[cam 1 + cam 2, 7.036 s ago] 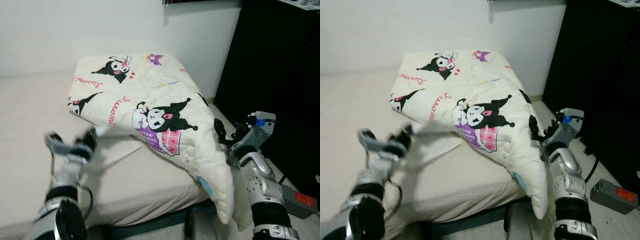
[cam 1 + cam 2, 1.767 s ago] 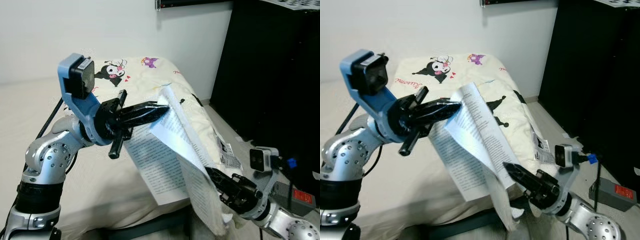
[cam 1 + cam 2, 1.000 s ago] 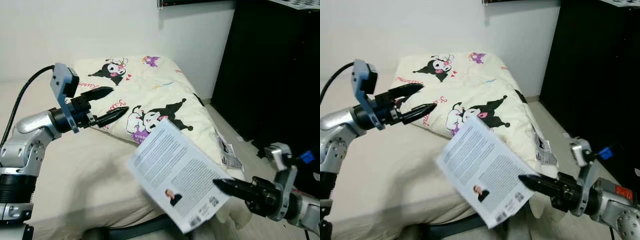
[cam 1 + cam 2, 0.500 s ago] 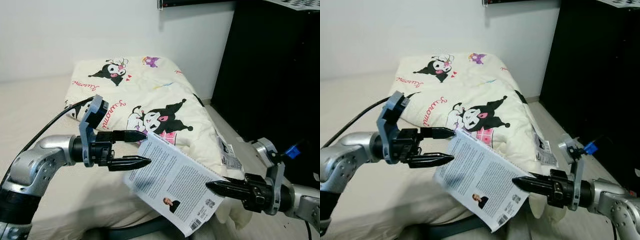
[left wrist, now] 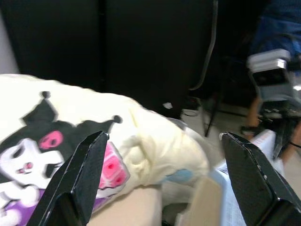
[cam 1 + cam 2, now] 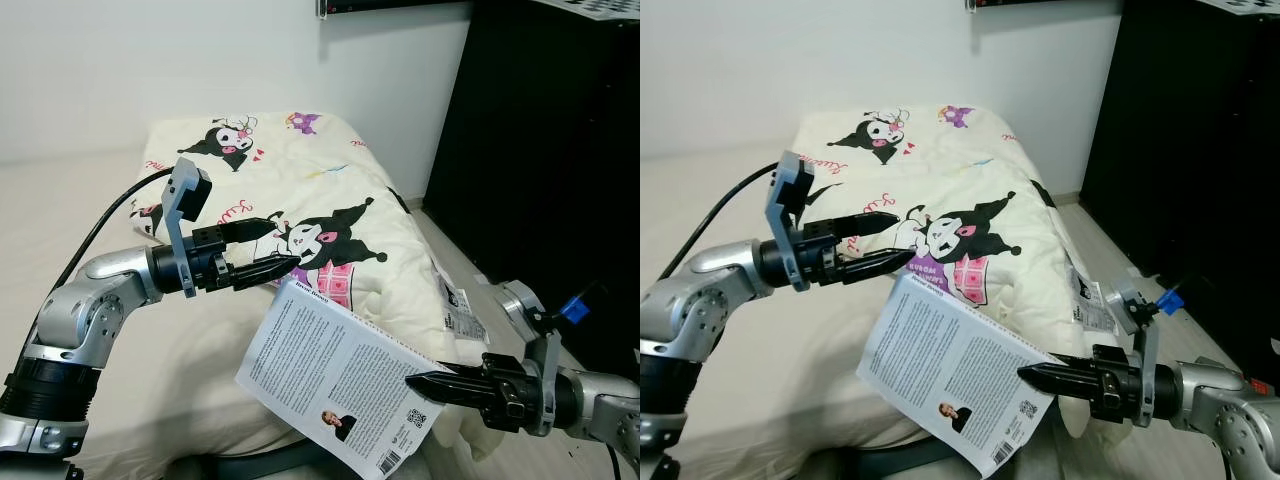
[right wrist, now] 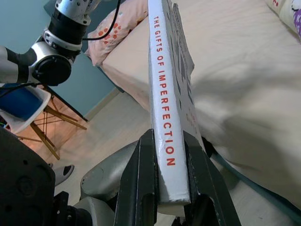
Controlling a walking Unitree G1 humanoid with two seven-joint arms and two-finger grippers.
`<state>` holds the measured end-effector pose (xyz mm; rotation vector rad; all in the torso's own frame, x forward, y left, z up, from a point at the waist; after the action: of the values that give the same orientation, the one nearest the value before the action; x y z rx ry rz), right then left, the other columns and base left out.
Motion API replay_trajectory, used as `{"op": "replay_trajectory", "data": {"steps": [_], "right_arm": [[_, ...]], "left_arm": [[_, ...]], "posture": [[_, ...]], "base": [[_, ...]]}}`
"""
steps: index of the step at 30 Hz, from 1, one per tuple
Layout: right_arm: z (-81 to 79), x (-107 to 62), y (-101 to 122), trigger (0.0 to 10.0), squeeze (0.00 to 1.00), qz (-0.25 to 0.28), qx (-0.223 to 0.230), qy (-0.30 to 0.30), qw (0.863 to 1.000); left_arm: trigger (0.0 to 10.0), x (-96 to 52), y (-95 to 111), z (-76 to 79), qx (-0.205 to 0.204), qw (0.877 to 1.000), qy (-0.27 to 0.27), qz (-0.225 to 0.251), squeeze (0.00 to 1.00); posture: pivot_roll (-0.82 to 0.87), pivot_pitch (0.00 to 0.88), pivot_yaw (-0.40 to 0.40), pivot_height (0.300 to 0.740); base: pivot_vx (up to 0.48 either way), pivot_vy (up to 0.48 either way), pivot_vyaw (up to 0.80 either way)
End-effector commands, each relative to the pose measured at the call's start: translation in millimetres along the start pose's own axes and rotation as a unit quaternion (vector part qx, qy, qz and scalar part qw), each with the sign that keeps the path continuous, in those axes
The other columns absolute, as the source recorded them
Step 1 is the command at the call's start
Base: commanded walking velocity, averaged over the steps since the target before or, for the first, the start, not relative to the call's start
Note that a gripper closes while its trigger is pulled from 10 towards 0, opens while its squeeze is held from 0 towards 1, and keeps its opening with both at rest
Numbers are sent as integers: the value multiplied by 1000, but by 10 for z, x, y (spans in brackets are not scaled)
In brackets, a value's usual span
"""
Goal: Clean up the room
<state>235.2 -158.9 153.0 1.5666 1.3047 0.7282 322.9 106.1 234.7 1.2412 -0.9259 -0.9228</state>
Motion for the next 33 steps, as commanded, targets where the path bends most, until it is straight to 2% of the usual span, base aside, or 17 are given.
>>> {"op": "replay_trajectory", "data": {"steps": [1, 5, 12, 21, 23, 25, 26, 27, 28, 33], "right_arm": [[-69, 35, 43, 0, 0, 5, -16, 18, 1000], [-69, 35, 44, 0, 0, 5, -17, 19, 1000], [-76, 37, 47, 0, 0, 5, -17, 22, 1000], [-89, 45, 61, 0, 0, 8, -18, 26, 999], [-93, 54, 62, 0, 0, 10, -18, 27, 999], [-93, 54, 62, 0, 0, 10, -18, 27, 999], [-92, 59, 61, 0, 0, 11, -18, 27, 999], [-92, 59, 61, 0, 0, 11, -18, 27, 999], [-91, 65, 61, 0, 0, 12, -18, 27, 999], [-88, 70, 59, 0, 0, 12, -18, 26, 999]], "left_arm": [[10000, -29, -136, 209, -14, 998, -58, -31, 0], [10000, -50, -219, 326, -24, 995, -90, -45, 0], [10000, -48, -312, 279, -26, 995, -80, -59, 0], [10000, -16, -440, 187, -7, 995, -54, -82, 0], [10000, -16, -600, 176, 1, 992, -51, -113, 0], [10000, -16, -600, 176, 1, 992, -51, -113, 0], [4549, -13, -612, 200, -11, 993, -58, -107, 0], [4549, -13, -612, 200, -11, 993, -58, -107, 0], [0, -18, -619, 228, -23, 992, -68, -103, 0], [0, -58, -664, 293, -38, 989, -88, -111, 0]], "posture": [[-138, 34, -6, 530], [-139, 33, -7, 530], [-140, 31, -7, 530], [-139, 33, -6, 530], [-139, 32, -6, 530], [-139, 32, -6, 530], [-140, 30, -4, 530], [-140, 30, -4, 530], [-140, 29, -5, 530], [-140, 27, -4, 530]], "base": [[0, 0, 0], [0, 0, 0], [0, 0, 0], [0, 0, 0], [0, 0, 0], [0, 0, 0], [0, 0, 0], [0, 0, 0], [0, 0, 0], [0, 0, 0]]}}
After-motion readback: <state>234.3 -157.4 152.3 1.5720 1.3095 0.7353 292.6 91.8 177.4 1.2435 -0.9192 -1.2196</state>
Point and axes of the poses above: a point about 5 cm out from each wrist's last joint towards the gripper, its own x axis pointing out of the wrist towards the gripper, its own y axis along the axis of the wrist's last joint, z = x × y, the point moved 6 cm from there along x, pointing out of the wrist towards the gripper, and after that the axes turned 6 degrees about -x, right-handed, at the moved point
